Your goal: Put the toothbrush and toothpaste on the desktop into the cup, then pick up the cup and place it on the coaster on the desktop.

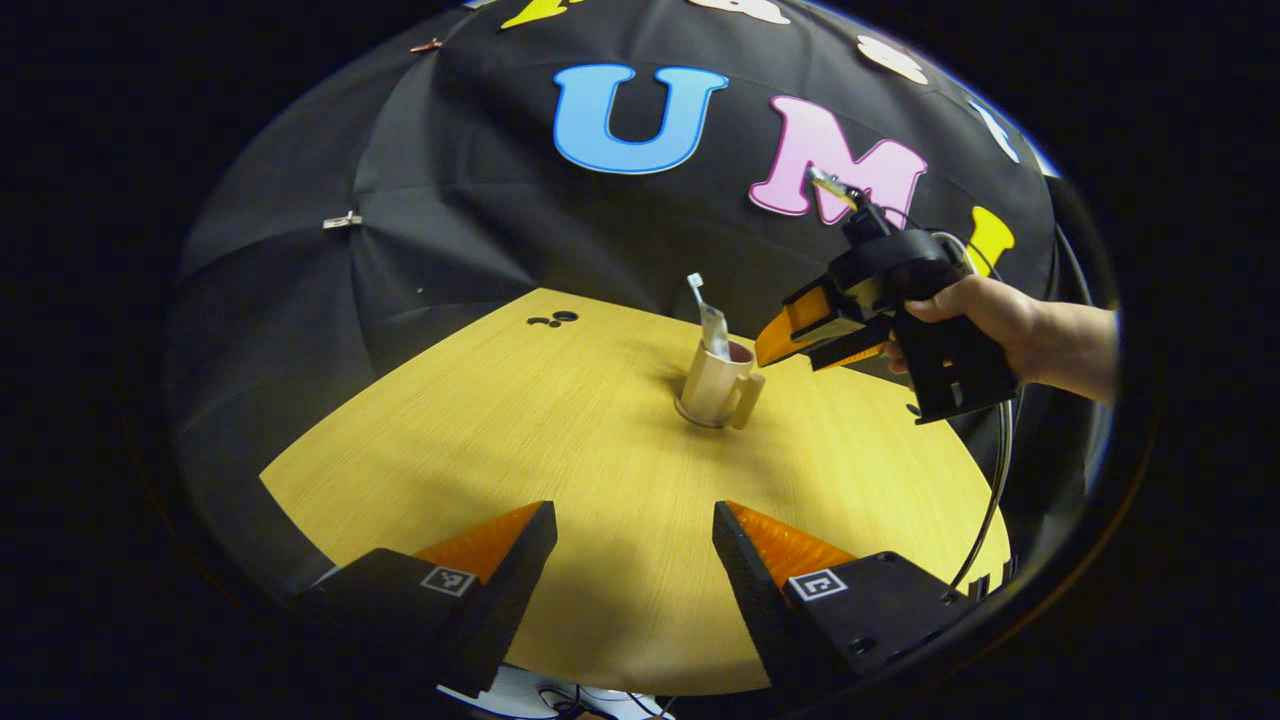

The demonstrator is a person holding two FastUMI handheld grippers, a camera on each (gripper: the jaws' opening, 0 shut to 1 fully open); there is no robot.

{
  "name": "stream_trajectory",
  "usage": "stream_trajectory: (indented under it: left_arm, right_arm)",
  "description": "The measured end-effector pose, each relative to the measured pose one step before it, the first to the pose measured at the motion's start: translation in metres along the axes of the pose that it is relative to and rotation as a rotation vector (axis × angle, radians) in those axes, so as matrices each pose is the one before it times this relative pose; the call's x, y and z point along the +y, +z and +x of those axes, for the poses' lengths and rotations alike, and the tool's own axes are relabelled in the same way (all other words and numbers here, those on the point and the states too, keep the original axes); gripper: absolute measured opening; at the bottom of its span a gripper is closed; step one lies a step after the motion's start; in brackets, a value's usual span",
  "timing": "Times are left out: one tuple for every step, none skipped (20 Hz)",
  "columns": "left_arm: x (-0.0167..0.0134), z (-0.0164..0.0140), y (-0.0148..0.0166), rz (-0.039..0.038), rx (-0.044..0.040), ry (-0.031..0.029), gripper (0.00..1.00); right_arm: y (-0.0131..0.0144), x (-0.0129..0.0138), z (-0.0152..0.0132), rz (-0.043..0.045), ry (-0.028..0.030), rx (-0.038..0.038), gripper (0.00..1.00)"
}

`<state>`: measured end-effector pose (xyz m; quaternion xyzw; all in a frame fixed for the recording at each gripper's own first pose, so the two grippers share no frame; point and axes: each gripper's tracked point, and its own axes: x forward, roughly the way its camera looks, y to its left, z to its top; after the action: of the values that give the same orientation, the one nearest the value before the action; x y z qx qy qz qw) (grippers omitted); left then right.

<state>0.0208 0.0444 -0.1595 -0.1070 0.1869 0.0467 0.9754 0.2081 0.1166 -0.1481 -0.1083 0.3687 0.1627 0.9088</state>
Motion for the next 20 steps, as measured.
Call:
stream_trajectory:
  left_arm:
    - [-0.00391,-0.00208,0.00388,0.01952,-0.00723,-0.02045,0.98]
    - [-0.00250,-0.00152,0.00323,0.01788,-0.00681,-0.01781,0.98]
    - [-0.00400,-0.00201,0.00472,0.01256,-0.00559,-0.02173,0.98]
    - [-0.00422,-0.00335,0.00405,0.00821,-0.00749,-0.02354,0.98]
    - [-0.00399,-0.00275,0.00375,0.00591,-0.00541,-0.02040,0.97]
    - [-0.00386,-0.00224,0.00458,0.00545,-0.00599,-0.01883,0.98]
    - [-0.00520,-0.00415,0.00662,0.00549,-0.01157,-0.01885,0.98]
    - [-0.00468,-0.00242,0.00770,0.00371,-0.01596,-0.01885,0.98]
    - [-0.00539,-0.00450,0.00947,0.00426,-0.01832,-0.01500,0.98]
    - [-0.00389,-0.00423,0.00924,0.00283,-0.01945,-0.01215,0.98]
    - [-0.00523,-0.00537,0.01059,0.00009,-0.02247,-0.01461,0.98]
    - [-0.00438,-0.00411,0.01006,-0.00105,-0.02293,-0.01272,0.98]
    - [-0.00468,-0.00613,0.00984,-0.00235,-0.01804,-0.01002,0.97]
    - [-0.00524,-0.00722,0.00693,-0.00445,-0.01500,-0.01384,0.97]
    - [-0.00800,-0.00550,0.00667,-0.00418,-0.00846,-0.02528,0.97]
    - [-0.00877,-0.00629,0.00364,0.00084,-0.00004,-0.02689,0.98]
    - [-0.00517,-0.00713,0.00439,0.00350,-0.00602,-0.01181,0.98]
    - [-0.00201,-0.00773,0.00574,0.00490,-0.01294,0.00019,0.97]
    - [-0.00081,-0.00839,0.00779,0.00541,-0.02746,0.01225,0.97]
    - [-0.00383,-0.00663,0.00640,0.00747,-0.02365,0.00174,0.98]
  right_arm:
    - [0.00714,-0.00407,-0.02034,0.00306,-0.01599,-0.05252,0.99]
    - [0.00527,-0.00208,-0.01961,0.00504,-0.01422,-0.04478,0.99]
    - [0.00564,-0.00186,-0.01880,0.00312,-0.00452,-0.03852,0.99]
    - [0.00293,-0.00323,-0.01916,0.00189,-0.00698,-0.02973,0.99]
    - [0.00604,-0.00458,-0.01962,0.01001,-0.01335,-0.03997,0.99]
    - [0.00961,-0.00471,-0.01929,0.01548,-0.01571,-0.04997,0.99]
    - [0.01029,-0.00494,-0.01993,0.01682,-0.01568,-0.05655,0.99]
    - [0.01081,-0.00823,-0.02367,0.01622,-0.02494,-0.05694,0.99]
    - [0.01261,-0.00971,-0.02026,0.01469,-0.02847,-0.05974,0.99]
    - [0.00997,-0.00693,-0.02106,0.01393,-0.02774,-0.05738,0.99]
    - [0.01105,-0.00774,-0.01936,0.01105,-0.02575,-0.05397,0.99]
    - [0.01142,-0.00600,-0.01467,0.00912,-0.02586,-0.04871,0.98]
    - [0.01363,-0.00751,-0.01651,0.00668,-0.02528,-0.05103,0.99]
    - [0.00568,-0.00895,-0.01596,-0.00086,-0.02876,-0.03991,0.98]
    - [0.00934,-0.01175,-0.01790,-0.00423,-0.05103,-0.04861,0.98]
    - [0.00566,-0.01083,-0.01223,0.00119,-0.03109,-0.04073,0.98]
    - [0.00600,-0.00917,-0.01285,0.00803,-0.02947,-0.03695,0.98]
    - [0.00172,-0.00718,-0.01204,0.01442,-0.02466,-0.02072,0.98]
    - [-0.00015,-0.00292,-0.01221,0.01809,-0.01600,-0.01126,0.98]
    - [0.00184,-0.00003,-0.00911,0.01854,-0.01278,-0.00695,0.98]
